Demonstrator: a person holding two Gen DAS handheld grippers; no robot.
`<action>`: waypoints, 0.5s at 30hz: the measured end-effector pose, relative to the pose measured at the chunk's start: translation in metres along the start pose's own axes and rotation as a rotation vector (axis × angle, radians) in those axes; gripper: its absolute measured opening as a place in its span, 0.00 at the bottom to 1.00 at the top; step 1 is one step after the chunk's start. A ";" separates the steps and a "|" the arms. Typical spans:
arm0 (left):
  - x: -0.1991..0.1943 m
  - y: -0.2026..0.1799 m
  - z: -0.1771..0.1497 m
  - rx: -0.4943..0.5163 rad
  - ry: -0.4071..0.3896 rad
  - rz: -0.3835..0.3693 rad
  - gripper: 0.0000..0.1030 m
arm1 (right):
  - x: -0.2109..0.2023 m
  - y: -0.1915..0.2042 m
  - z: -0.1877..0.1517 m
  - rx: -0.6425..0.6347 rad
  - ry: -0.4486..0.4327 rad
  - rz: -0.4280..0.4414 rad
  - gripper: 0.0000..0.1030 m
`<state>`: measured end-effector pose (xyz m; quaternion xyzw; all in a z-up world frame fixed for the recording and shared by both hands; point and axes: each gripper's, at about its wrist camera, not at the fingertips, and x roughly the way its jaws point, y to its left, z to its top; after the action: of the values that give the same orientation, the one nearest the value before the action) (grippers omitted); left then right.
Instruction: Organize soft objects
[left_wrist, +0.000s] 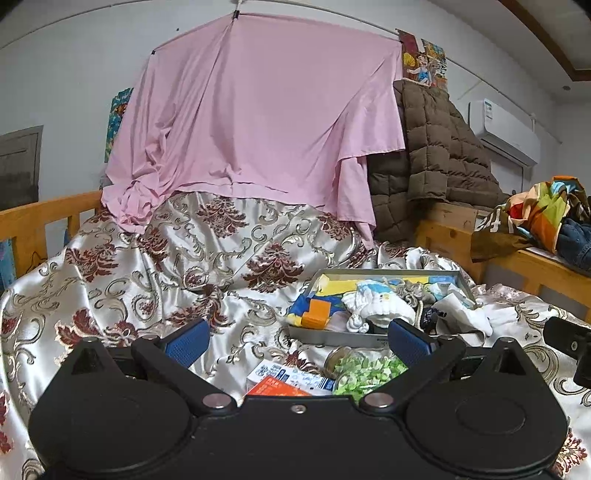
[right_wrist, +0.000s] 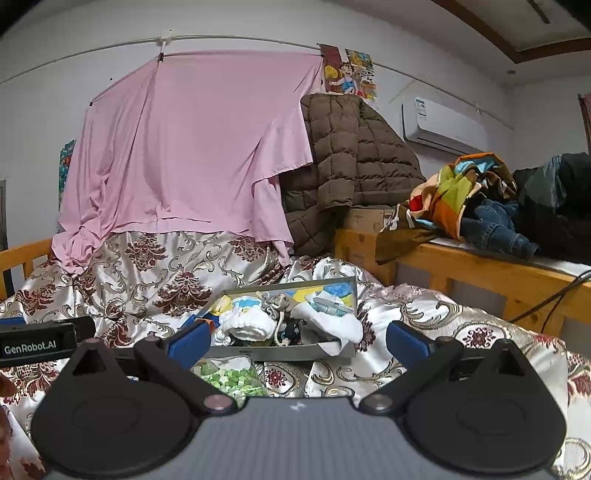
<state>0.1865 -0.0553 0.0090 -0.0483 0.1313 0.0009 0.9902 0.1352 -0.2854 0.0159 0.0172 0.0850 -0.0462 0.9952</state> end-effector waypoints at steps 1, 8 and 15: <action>-0.001 0.001 -0.002 -0.001 0.003 0.005 0.99 | -0.001 0.001 -0.002 0.001 0.002 0.000 1.00; -0.003 0.008 -0.010 -0.005 0.014 0.025 0.99 | -0.003 0.004 -0.010 0.003 0.014 -0.011 1.00; -0.004 0.010 -0.012 -0.005 0.018 0.027 0.99 | -0.004 0.004 -0.011 0.000 0.013 -0.014 1.00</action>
<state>0.1796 -0.0469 -0.0028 -0.0489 0.1408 0.0142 0.9887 0.1299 -0.2802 0.0057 0.0171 0.0918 -0.0529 0.9942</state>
